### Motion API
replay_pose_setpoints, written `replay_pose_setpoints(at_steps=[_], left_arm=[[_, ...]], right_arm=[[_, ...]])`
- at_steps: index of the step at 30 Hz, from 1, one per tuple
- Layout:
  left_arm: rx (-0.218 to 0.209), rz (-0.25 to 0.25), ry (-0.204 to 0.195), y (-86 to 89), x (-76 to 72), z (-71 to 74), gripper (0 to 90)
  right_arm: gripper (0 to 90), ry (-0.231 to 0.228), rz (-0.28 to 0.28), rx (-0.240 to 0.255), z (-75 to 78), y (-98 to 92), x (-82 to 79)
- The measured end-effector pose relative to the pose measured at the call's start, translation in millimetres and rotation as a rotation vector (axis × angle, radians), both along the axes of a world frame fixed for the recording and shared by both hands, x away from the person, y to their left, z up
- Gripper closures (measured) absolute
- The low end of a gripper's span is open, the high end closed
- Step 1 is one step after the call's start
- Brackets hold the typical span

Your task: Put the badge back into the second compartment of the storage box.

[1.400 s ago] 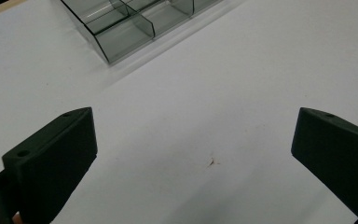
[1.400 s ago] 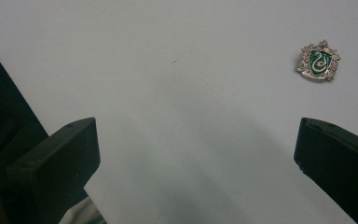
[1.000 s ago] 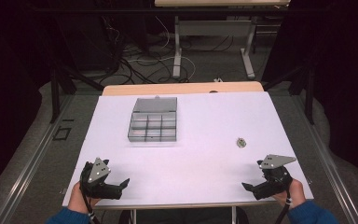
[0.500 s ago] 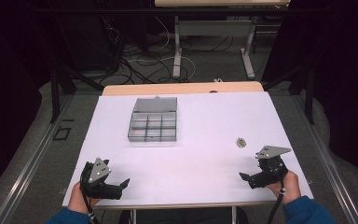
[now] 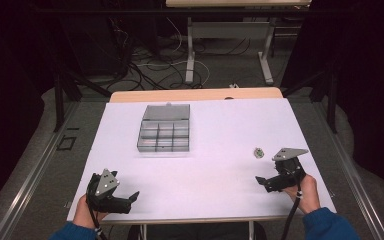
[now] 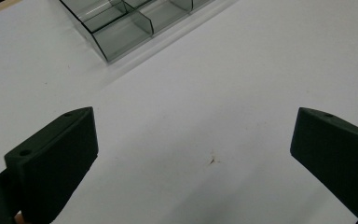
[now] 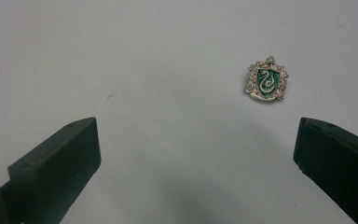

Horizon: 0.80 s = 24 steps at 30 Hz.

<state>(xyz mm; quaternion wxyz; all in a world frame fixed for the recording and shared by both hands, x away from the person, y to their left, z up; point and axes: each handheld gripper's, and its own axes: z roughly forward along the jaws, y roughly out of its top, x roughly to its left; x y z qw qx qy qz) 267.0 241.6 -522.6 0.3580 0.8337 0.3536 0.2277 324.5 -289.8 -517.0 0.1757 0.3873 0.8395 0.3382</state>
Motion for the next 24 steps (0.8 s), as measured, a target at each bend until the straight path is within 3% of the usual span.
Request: replay_pose_setpoints(at_steps=[24], left_arm=[[0.016,-0.007,-0.006,0.2,0.3,0.4,0.8]], right_arm=[[1.3,0.028,-0.016,-0.021,-7.0,12.6,42.4]])
